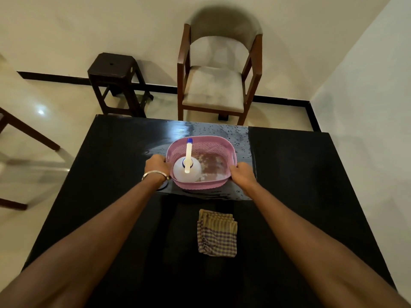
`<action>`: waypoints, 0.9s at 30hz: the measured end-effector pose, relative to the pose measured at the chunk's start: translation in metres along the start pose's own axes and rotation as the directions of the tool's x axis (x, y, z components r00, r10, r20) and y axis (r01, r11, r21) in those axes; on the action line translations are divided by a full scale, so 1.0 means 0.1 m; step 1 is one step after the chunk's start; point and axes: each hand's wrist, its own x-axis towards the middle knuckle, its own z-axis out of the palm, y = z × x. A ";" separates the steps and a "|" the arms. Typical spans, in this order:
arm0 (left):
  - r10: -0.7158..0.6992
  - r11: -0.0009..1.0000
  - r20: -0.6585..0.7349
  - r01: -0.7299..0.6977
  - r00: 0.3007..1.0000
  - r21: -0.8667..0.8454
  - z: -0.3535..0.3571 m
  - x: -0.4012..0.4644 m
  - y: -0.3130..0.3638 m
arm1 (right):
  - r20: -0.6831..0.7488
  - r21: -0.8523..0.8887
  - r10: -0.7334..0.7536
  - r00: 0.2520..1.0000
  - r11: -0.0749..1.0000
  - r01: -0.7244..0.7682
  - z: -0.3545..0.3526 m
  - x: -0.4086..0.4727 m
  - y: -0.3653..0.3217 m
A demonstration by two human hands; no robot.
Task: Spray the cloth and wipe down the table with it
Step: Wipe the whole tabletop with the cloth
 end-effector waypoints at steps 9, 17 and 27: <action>-0.117 0.988 -0.107 0.104 0.987 -0.114 -0.61 -0.06 -0.36 | 0.074 -0.064 -0.117 0.990 0.991 0.122 0.56 -0.11 -0.44; -0.277 0.953 -0.238 0.235 0.931 -0.189 -1.19 -0.14 -1.14 | 0.214 -0.147 -0.191 0.958 0.963 0.225 1.38 -0.24 -0.78; -0.367 0.930 -0.371 0.342 0.853 -0.133 -1.70 -0.42 -2.02 | 0.354 -0.237 -0.217 0.910 0.920 0.312 2.31 -0.64 -1.15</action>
